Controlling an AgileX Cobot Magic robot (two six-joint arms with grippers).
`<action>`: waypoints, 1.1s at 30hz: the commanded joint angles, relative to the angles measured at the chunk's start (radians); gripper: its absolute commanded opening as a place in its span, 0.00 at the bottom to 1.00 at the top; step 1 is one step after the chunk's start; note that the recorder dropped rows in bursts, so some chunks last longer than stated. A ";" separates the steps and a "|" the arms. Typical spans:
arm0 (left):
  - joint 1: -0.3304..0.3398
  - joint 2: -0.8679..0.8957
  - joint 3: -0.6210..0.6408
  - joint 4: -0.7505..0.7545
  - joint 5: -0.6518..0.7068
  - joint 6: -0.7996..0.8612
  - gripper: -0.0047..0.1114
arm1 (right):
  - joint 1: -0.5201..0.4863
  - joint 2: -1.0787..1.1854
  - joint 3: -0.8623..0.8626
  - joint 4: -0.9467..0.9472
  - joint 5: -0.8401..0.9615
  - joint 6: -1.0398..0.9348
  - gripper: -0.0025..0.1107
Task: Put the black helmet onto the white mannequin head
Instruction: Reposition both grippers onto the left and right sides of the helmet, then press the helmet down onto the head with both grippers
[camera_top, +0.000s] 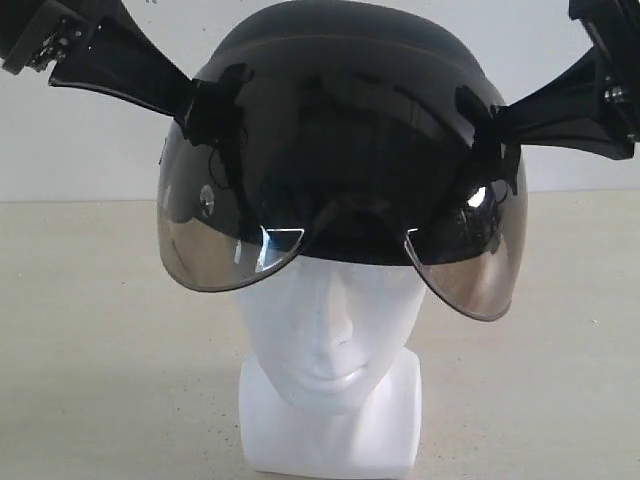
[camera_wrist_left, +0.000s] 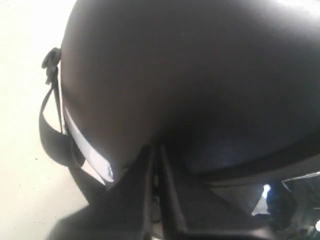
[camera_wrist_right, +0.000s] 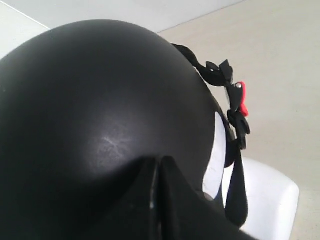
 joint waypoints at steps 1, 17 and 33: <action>-0.010 0.013 0.039 0.014 0.039 -0.008 0.08 | 0.011 -0.020 -0.005 0.087 0.091 -0.011 0.02; -0.010 -0.023 0.068 0.020 0.039 -0.024 0.08 | 0.011 -0.058 -0.005 0.114 0.126 -0.022 0.02; -0.010 -0.201 0.068 -0.121 -0.060 -0.085 0.08 | 0.011 -0.118 -0.140 0.084 0.163 -0.054 0.02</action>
